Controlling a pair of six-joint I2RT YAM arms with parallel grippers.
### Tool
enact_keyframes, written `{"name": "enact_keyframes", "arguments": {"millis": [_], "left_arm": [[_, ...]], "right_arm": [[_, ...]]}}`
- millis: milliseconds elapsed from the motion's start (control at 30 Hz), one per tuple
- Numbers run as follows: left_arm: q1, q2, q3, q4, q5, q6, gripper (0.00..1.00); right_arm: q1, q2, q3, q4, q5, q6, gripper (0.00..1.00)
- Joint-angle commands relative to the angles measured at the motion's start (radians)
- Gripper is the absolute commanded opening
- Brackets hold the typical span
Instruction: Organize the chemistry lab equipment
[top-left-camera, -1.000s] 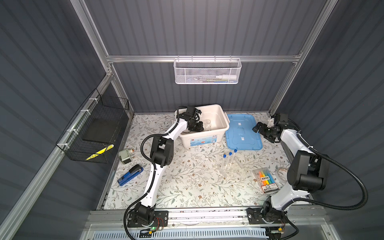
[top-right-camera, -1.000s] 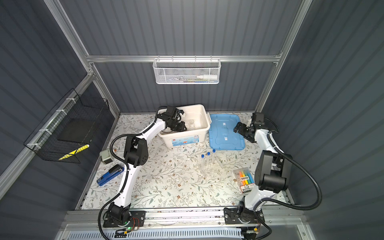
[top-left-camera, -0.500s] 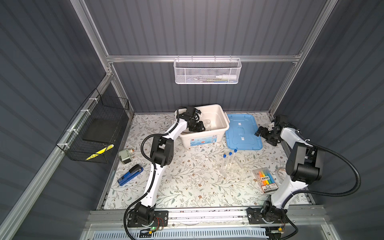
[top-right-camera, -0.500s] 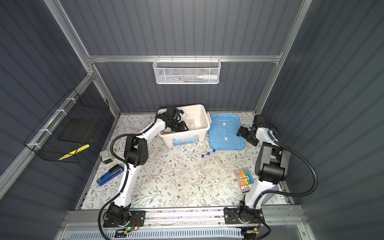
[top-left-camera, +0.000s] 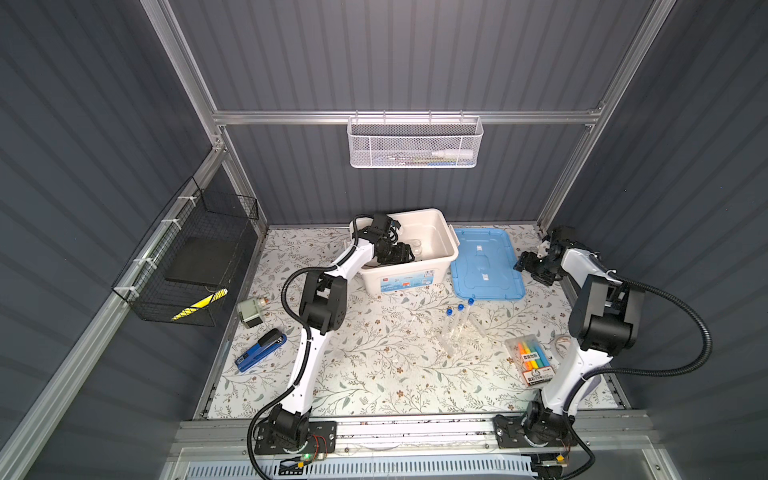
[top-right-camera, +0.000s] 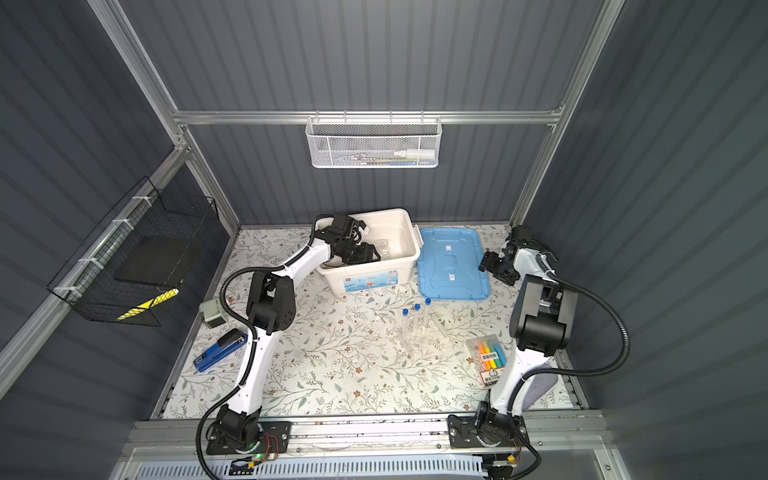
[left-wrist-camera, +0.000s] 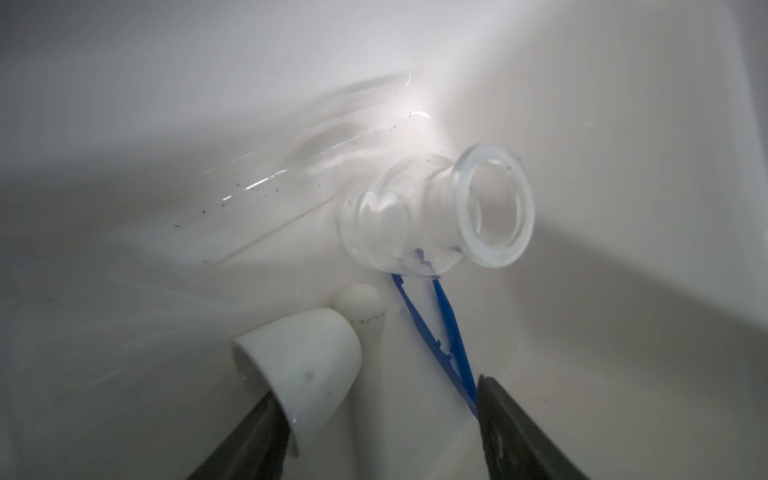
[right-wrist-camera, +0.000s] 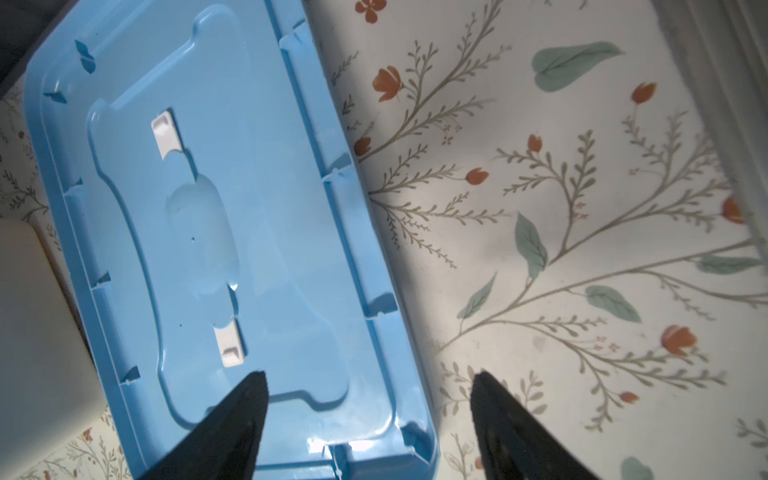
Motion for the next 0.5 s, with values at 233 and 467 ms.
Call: {"name": "enact_keyframes", "arguments": {"millis": [233,467], "left_arm": [[0.002,-0.184,-0.034,0.029,-0.025,0.009,0.86],[0.002,-0.287,-0.098,0.059,-0.076,0.013,0.94]], "right_arm": [[-0.002,0.090,0.114,-0.077,0.021,-0.048,0.67],[0.012,0.173,0.223,-0.137,0.059,-0.075,0.51]]}}
